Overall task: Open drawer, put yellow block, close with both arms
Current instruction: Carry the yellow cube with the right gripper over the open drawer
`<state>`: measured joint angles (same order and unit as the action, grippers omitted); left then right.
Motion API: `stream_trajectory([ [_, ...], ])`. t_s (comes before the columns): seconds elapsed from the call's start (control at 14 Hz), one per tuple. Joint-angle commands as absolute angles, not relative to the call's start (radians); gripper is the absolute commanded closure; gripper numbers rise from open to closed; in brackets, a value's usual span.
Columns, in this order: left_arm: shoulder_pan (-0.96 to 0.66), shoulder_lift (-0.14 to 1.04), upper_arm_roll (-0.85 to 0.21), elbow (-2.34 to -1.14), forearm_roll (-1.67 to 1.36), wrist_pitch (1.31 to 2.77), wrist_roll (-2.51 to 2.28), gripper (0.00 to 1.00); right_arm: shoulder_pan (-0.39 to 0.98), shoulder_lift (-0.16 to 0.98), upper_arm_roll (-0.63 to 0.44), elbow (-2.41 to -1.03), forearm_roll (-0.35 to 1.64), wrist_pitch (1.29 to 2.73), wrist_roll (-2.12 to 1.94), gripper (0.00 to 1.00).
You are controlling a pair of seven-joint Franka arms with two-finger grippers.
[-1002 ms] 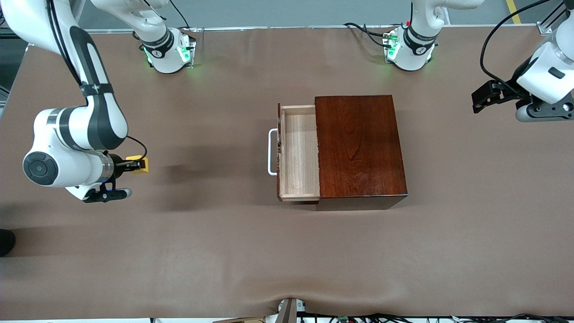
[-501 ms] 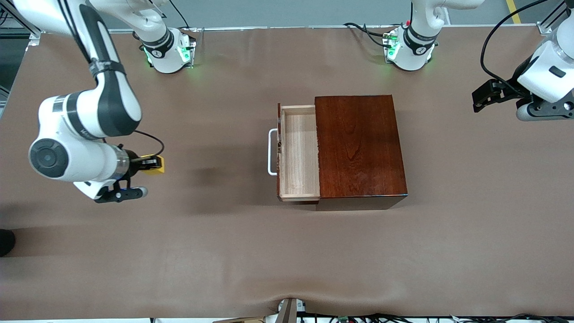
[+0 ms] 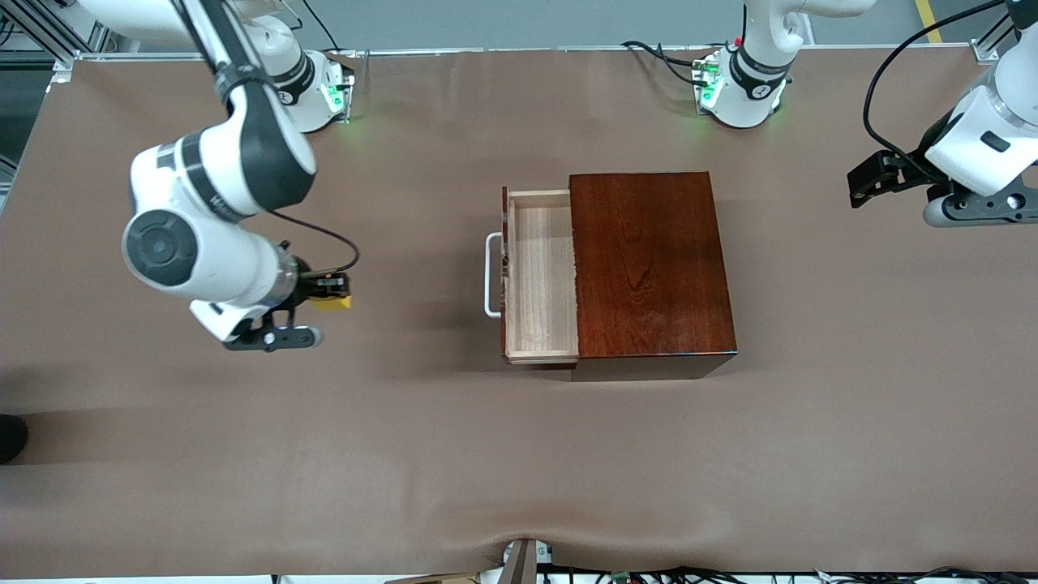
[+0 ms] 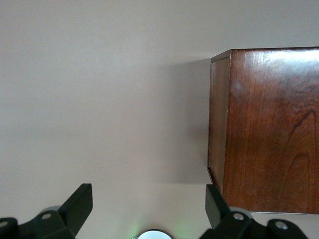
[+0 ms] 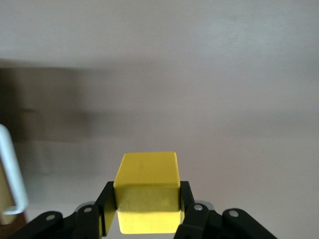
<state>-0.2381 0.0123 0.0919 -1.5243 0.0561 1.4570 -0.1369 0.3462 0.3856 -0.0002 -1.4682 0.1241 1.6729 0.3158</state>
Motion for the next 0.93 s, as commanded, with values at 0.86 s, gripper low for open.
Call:
stream_trajectory([
  [0.86, -0.238, 0.005, 0.089, -1.516, 0.041, 1.445, -0.123, 0.00, 0.667, 0.563, -0.011, -1.218, 0.169, 1.690, 0.880, 1.00],
])
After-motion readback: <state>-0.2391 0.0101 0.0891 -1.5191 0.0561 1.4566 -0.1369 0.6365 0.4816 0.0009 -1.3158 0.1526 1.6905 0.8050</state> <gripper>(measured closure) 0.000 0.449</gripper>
